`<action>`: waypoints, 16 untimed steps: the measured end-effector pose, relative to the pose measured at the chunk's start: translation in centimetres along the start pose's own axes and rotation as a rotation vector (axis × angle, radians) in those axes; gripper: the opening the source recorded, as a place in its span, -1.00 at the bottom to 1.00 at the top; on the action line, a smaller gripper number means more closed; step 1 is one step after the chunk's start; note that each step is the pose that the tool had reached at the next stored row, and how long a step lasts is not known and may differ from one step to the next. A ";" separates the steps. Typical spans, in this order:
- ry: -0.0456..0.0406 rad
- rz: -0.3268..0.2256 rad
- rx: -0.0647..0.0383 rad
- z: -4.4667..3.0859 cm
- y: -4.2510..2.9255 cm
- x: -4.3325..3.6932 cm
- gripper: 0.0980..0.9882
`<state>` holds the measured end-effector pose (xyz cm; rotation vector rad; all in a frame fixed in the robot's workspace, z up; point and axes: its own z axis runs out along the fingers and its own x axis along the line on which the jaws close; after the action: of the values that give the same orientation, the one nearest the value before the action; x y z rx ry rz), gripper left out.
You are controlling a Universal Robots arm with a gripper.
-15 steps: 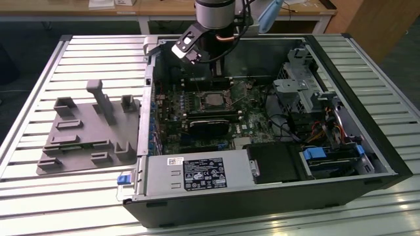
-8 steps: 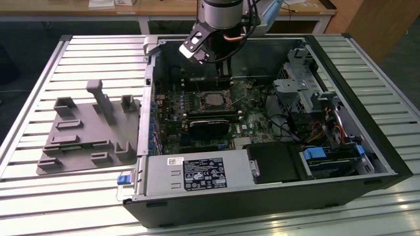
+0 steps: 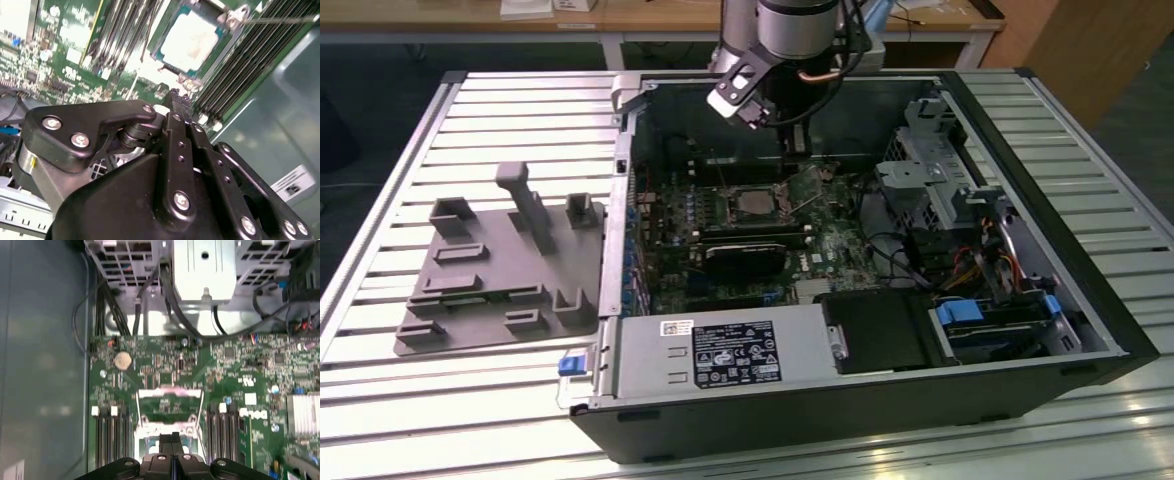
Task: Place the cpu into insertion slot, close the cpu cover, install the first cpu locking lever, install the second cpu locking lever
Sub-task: 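Close the cpu cover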
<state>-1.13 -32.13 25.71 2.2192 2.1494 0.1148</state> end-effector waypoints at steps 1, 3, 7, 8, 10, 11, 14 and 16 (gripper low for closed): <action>0.0001 0.000 0.000 0.03 0.31 0.01 -0.99; 0.0001 0.000 0.000 0.09 0.98 0.03 -0.99; -0.0002 0.000 0.001 0.20 2.30 0.07 -0.99; -0.0002 0.000 0.002 0.23 2.61 0.08 -0.99; -0.0001 0.000 0.002 0.29 3.23 0.10 -0.99; 0.0001 0.000 0.003 0.32 3.53 0.12 -0.99; -0.0001 0.000 0.003 0.40 4.52 0.14 -0.99; -0.0001 0.000 0.004 0.46 5.17 0.16 -0.99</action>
<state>4.07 -32.13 25.71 2.2212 2.1513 0.1108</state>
